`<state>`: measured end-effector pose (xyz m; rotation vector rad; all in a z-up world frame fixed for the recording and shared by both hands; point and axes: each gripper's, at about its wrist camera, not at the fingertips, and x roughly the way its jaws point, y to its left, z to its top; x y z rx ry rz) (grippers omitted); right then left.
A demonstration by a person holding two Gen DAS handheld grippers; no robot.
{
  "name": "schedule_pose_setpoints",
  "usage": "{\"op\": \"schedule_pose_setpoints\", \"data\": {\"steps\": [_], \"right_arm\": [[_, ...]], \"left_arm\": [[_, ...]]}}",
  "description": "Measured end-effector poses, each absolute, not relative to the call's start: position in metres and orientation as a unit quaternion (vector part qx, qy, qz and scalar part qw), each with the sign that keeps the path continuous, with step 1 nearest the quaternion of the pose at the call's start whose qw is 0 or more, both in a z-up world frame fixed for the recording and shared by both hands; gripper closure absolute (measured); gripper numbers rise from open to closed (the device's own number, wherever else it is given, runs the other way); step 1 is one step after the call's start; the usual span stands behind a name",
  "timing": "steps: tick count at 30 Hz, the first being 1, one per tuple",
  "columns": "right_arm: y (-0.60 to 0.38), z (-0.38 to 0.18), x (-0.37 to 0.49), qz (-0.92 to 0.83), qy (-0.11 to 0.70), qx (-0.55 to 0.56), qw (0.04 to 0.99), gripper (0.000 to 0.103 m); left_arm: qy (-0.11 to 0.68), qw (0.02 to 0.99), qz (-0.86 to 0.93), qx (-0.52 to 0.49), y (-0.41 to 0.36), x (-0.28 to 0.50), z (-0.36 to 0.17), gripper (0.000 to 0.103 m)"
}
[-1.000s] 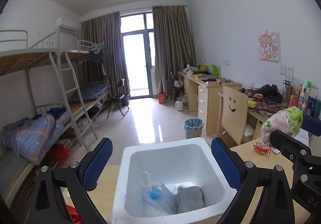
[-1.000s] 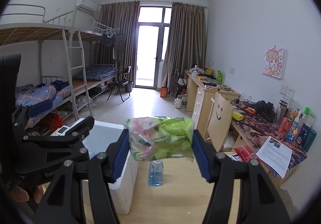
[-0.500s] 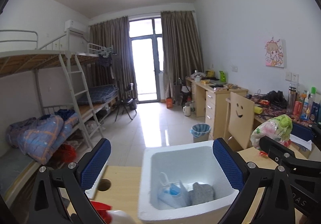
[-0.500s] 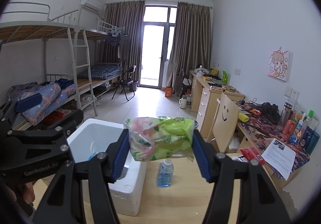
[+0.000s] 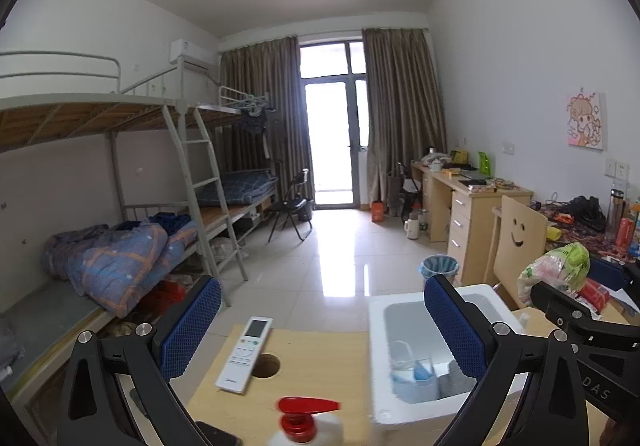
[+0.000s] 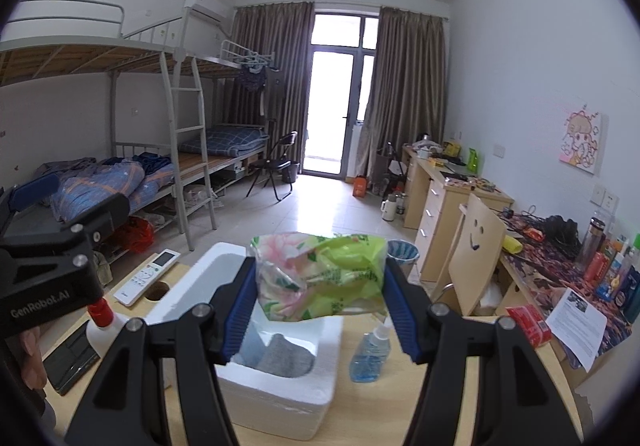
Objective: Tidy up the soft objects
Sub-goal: 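Lower the wipes packet into the foam box and open the right tool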
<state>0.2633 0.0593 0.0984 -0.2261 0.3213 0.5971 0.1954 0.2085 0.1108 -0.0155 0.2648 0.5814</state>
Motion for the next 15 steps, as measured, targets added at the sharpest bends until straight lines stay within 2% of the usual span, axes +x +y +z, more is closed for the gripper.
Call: {"op": "schedule_pose_setpoints", "data": {"steps": [8,15], "right_arm": [[0.081,0.094,0.267,0.305,0.17,-0.118,0.93,0.038],[0.097,0.085,0.277,0.315,0.186,-0.121,0.923,0.029]], "left_arm": [[0.133,0.942,0.307,-0.013,0.224,0.187,0.106,0.001],[0.142,0.941,0.307,-0.02,0.231,0.188,0.1,0.001]]}}
